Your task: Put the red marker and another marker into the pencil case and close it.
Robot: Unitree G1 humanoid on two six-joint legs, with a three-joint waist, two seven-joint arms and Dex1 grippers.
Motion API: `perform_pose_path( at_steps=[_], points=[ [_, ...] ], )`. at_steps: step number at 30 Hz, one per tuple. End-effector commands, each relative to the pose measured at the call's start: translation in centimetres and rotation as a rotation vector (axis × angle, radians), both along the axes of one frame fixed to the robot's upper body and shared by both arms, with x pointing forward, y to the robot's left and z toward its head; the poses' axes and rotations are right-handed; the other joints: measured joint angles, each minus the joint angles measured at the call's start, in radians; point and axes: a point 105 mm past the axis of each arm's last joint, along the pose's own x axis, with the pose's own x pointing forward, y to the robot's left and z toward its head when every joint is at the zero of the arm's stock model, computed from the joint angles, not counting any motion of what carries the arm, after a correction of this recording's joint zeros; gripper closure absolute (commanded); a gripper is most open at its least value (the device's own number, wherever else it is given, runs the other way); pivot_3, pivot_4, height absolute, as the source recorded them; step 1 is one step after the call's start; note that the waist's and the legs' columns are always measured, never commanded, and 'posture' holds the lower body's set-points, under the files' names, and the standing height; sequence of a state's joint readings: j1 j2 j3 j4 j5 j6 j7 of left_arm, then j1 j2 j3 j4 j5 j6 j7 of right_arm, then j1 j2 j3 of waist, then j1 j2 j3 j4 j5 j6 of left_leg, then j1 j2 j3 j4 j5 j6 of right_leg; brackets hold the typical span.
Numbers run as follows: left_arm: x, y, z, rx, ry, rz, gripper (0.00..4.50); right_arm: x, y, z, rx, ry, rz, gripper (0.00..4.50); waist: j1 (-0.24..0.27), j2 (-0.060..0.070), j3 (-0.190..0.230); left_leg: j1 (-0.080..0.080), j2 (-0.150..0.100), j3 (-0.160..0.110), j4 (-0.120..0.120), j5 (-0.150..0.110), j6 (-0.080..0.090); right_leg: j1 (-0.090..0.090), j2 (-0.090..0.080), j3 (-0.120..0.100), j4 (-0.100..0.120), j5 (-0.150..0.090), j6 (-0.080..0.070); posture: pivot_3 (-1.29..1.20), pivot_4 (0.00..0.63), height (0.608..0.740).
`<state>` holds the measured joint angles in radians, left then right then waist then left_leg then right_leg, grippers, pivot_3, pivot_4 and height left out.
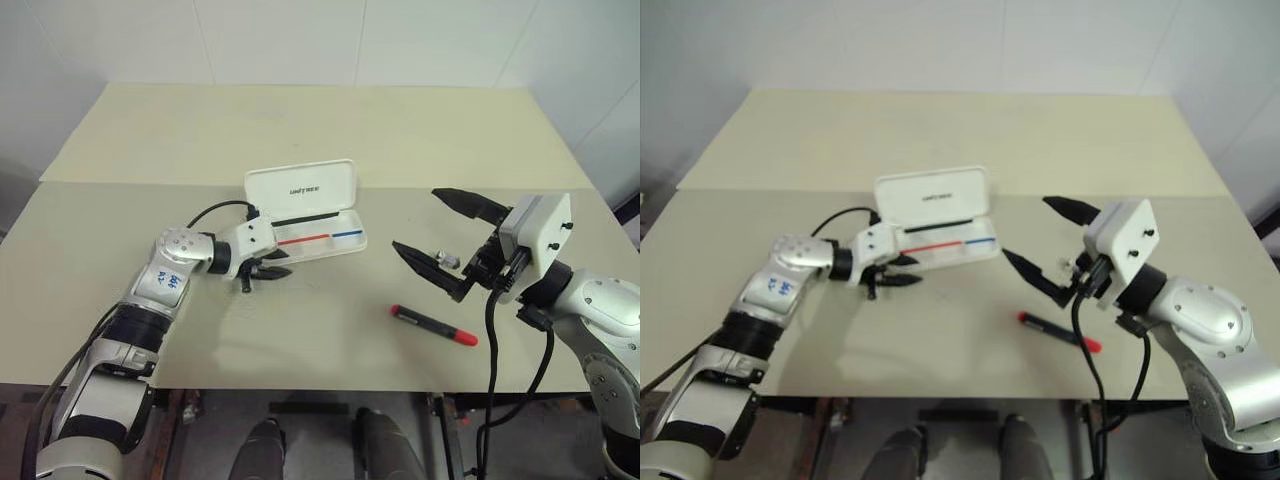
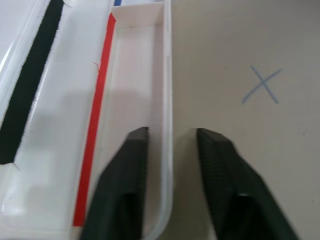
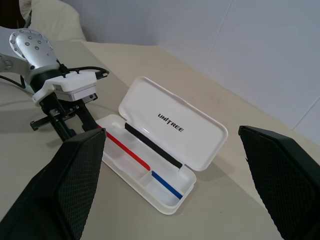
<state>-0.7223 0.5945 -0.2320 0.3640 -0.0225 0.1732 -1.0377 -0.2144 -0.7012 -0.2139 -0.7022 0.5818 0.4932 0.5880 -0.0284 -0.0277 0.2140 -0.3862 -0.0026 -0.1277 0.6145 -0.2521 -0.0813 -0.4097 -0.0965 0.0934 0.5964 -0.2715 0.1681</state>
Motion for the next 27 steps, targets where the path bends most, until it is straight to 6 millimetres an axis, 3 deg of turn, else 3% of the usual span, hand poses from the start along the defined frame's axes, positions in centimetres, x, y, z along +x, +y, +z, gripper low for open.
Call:
perform_pose_path(
  at_steps=[1,3,9,17,27],
  points=[
    [-0.4,-0.1,-0.1,0.014,0.019,-0.021,4.05,-0.6,-0.2,1.3,0.000,-0.056,-0.011,0.00,0.000,0.000,0.000,0.000,0.000,0.000,0.000,0.000,0.000,0.000,0.000,0.000,0.000,0.000,0.000,0.00,0.150,0.740],
    [-0.7,-0.4,-0.2,0.021,0.020,-0.041,4.48,-0.6,-0.3,1.3,-0.004,-0.056,-0.011,0.00,0.001,0.000,0.000,0.000,0.000,0.000,0.000,0.000,0.000,0.000,0.000,0.000,0.000,0.000,0.000,0.00,0.150,0.740],
    [-1.4,-1.3,0.2,0.032,0.018,-0.105,4.48,-0.8,-0.5,0.2,-0.054,0.012,0.031,0.00,0.002,0.000,0.000,0.000,0.000,0.000,0.000,0.000,0.000,0.000,0.000,0.000,0.000,0.000,0.000,0.00,0.150,0.740],
    [-4.9,-2.8,1.1,0.014,0.043,-0.313,4.48,-1.9,-2.0,-2.5,-0.148,0.149,0.083,0.00,0.004,0.000,0.000,-0.001,0.000,0.000,0.000,0.000,0.001,0.000,0.000,0.000,-0.001,0.000,0.000,0.00,0.150,0.740],
    [-7.5,-2.6,-0.1,0.027,0.103,-0.345,4.48,-1.9,-2.2,-2.2,-0.142,0.135,0.072,0.00,0.001,0.000,0.000,0.000,0.000,0.001,0.001,0.000,0.001,0.000,0.000,0.001,0.000,0.000,0.000,0.00,0.150,0.740]
  ],
)
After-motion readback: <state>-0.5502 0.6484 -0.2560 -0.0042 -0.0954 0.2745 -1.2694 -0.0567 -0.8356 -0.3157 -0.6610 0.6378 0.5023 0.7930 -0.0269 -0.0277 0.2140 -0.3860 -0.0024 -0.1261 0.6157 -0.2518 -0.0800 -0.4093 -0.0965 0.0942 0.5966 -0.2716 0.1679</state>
